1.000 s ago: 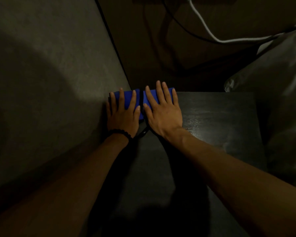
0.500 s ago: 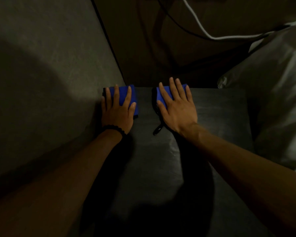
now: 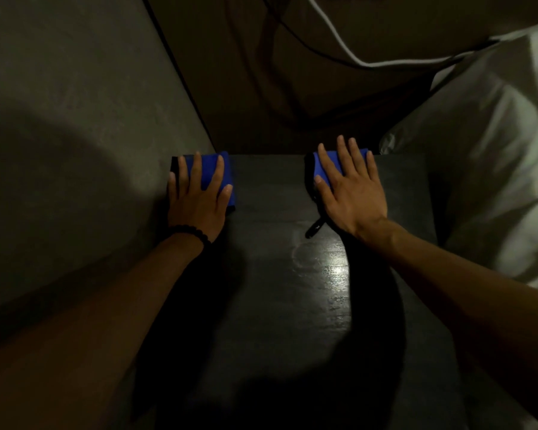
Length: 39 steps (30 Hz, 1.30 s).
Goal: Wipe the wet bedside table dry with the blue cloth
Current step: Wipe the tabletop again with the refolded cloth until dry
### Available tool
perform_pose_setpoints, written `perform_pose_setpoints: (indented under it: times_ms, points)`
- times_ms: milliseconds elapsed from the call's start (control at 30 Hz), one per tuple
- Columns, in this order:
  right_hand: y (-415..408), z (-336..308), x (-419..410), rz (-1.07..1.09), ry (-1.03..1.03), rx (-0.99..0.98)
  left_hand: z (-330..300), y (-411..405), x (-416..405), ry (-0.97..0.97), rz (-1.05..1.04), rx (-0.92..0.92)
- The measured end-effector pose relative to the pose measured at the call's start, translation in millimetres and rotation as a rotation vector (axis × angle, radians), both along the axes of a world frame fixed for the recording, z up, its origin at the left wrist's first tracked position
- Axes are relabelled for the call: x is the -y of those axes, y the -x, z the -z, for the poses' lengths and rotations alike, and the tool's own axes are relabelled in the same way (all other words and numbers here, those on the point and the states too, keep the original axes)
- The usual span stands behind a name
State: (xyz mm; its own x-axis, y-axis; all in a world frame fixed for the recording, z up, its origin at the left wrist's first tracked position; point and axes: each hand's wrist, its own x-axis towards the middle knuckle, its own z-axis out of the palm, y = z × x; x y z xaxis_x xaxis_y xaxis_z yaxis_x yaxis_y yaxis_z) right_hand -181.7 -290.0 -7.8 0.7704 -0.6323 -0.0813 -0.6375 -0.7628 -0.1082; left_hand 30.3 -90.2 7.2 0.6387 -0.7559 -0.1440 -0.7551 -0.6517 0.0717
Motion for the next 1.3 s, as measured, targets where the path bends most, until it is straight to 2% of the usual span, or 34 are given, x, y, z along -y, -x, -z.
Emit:
perform_pose_setpoints:
  times_ms: [600,700,800,933,1100,1300]
  points:
    - [64.1,-9.4,24.1,0.202,-0.035,-0.021,-11.0,-2.7,0.7,0.064,0.0,-0.063]
    - [71.7,-10.6,14.6,0.256,-0.042,-0.018,-16.5,-1.9,2.9,0.069,-0.028,-0.079]
    - [79.2,-12.9,-1.2,0.282,-0.052,-0.02,-18.7,-2.3,4.0,0.01,-0.006,-0.013]
    - [86.8,-13.5,-29.8,0.27,-0.047,-0.021,-18.7,-7.5,3.8,0.037,-0.034,-0.085]
    - [79.8,-7.5,-52.6,0.303,-0.051,-0.016,-12.1,2.4,3.8,-0.005,-0.105,-0.053]
    - [58.6,1.7,-83.8,0.249,-0.022,0.004,-5.8,9.6,3.8,0.014,-0.207,-0.118]
